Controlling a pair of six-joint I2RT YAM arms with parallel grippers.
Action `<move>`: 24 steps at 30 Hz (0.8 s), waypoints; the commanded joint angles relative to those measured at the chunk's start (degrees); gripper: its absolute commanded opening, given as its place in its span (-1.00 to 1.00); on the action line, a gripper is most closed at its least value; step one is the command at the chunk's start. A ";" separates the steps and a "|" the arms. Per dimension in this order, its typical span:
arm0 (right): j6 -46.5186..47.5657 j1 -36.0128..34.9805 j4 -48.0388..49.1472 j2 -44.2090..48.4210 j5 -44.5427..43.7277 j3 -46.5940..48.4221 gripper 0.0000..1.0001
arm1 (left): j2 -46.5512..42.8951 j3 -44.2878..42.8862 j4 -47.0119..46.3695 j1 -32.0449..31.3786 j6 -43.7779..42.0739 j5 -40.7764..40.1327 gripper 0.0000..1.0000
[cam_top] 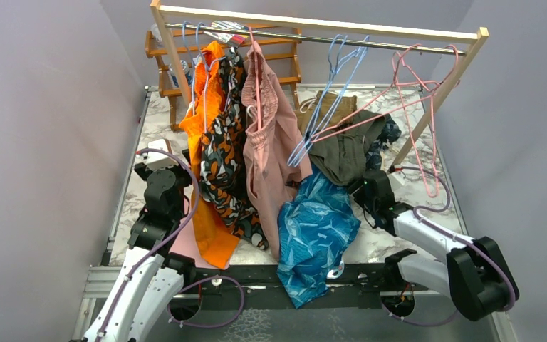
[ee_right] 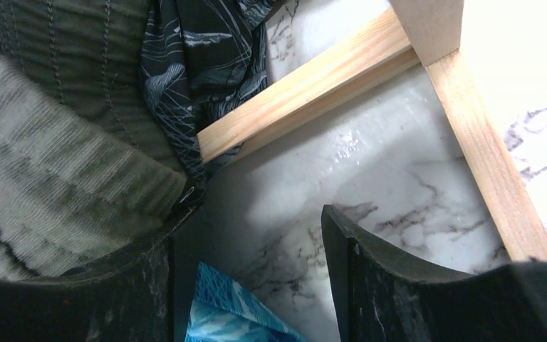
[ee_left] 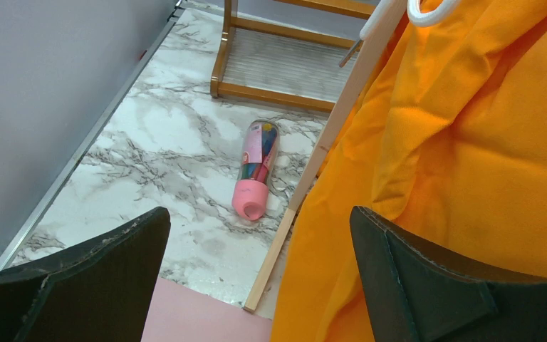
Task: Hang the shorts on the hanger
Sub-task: Move the hanger to the center of the board.
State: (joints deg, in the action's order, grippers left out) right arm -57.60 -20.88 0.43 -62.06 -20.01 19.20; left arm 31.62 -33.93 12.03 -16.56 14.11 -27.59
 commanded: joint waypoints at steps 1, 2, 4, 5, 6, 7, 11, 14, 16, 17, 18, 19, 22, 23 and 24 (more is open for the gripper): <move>0.25 1.21 10.04 -4.00 0.94 0.39 0.25 | 0.11 0.62 -1.25 -0.62 -0.13 0.72 0.98; 0.69 1.47 11.17 -5.08 1.10 0.75 0.23 | 0.11 0.62 -1.23 -0.71 -0.13 0.75 0.98; 1.78 1.99 13.28 -7.52 1.42 1.36 0.19 | 0.11 0.62 -1.08 -0.84 -0.13 0.76 0.98; 2.19 2.32 14.37 -8.83 1.71 1.65 0.18 | 0.11 0.62 -1.05 -0.91 -0.13 0.65 0.98; 2.75 2.62 15.49 -10.00 2.08 1.90 0.17 | 0.11 0.62 -1.05 -0.97 -0.13 0.58 0.98; 3.24 2.87 16.63 -11.58 2.37 2.16 0.16 | 0.11 0.62 -0.95 -1.02 -0.13 0.56 0.98; 4.17 3.20 20.76 -16.04 3.74 3.29 0.12 | 0.25 0.55 -0.51 -1.40 -0.09 0.15 0.98; 4.30 3.22 23.47 -19.12 4.66 4.44 0.10 | 0.37 0.28 0.40 -1.67 0.19 -0.75 0.98; 4.58 3.22 24.89 -21.13 5.52 5.50 0.09 | 0.38 0.19 0.89 -1.88 0.22 -1.54 0.98; 4.65 3.22 25.48 -21.96 5.99 6.05 0.09 | 0.38 0.11 0.96 -1.98 0.26 -1.92 0.98; 4.68 3.22 25.98 -22.98 6.44 6.63 0.08 | 0.35 0.02 1.05 -2.05 0.30 -2.29 0.98; 4.68 3.22 26.46 -23.81 6.88 7.23 0.08 | 0.36 0.01 1.06 -2.07 0.30 -2.60 0.98; 5.03 3.22 27.65 -26.13 8.13 9.20 0.06 | 0.61 0.11 0.96 -2.02 0.14 -2.99 0.98; 5.23 3.22 28.12 -26.92 8.45 9.75 0.06 | 0.71 0.10 0.96 -2.07 0.15 -2.99 0.98; 5.38 3.22 28.42 -27.47 8.82 10.39 0.06 | 0.80 0.10 0.95 -2.04 0.13 -2.99 0.98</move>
State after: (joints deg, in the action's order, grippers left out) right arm -53.23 -17.58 25.15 -86.39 -15.27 26.85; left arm 32.14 -33.93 12.97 -18.41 14.11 -28.82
